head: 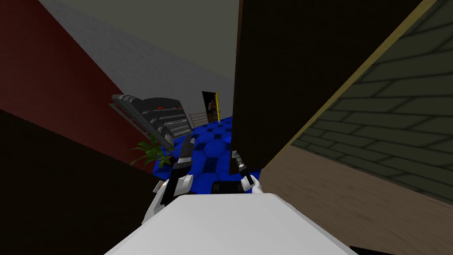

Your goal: Push the door open

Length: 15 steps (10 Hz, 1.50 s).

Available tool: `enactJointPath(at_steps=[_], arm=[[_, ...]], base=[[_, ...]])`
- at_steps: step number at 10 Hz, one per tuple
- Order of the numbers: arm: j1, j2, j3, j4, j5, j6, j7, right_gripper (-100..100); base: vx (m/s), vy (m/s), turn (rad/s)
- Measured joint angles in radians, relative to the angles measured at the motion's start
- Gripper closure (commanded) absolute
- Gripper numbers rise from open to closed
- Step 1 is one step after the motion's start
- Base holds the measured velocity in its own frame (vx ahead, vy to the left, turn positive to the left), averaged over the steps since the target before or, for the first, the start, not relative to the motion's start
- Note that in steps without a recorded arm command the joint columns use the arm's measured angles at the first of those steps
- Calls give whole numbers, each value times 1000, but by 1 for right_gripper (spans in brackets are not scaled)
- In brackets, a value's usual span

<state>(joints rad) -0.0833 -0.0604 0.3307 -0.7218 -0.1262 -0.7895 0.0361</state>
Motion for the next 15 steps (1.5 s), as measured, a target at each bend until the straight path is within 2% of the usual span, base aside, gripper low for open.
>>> enactJointPath(at_steps=[1, 2, 4, 6, 7, 8, 9, 10, 12, 13, 15], arm=[[16, -13, -10, -30, -4, 9, 2, 100], [-2, -21, -28, -8, -12, 5, 2, -100], [-13, -17, -31, 7, -11, 4, 13, -100], [-18, 0, -32, 15, -9, 7, 28, -100], [-24, 22, -33, 27, -7, 6, 39, -100], [-48, 44, -36, 64, -8, -3, 44, -100], [-51, 63, -37, 68, -8, -3, 50, -100], [-36, 77, -35, 42, -6, 9, 57, -100], [-41, 98, -35, 46, -5, 14, 61, -100], [-41, 99, -35, 47, -5, 13, 61, -100], [-41, 83, -35, 51, -5, 10, 61, -100]], base=[[145, 9, -132], [-35, -66, -171], [-152, -120, -129], [-203, -61, -161], [-256, -16, -170], [-209, 64, -72], [-166, 127, -46], [-133, 182, -40], [-71, 132, -22], [79, -69, -4], [143, -137, 10]])
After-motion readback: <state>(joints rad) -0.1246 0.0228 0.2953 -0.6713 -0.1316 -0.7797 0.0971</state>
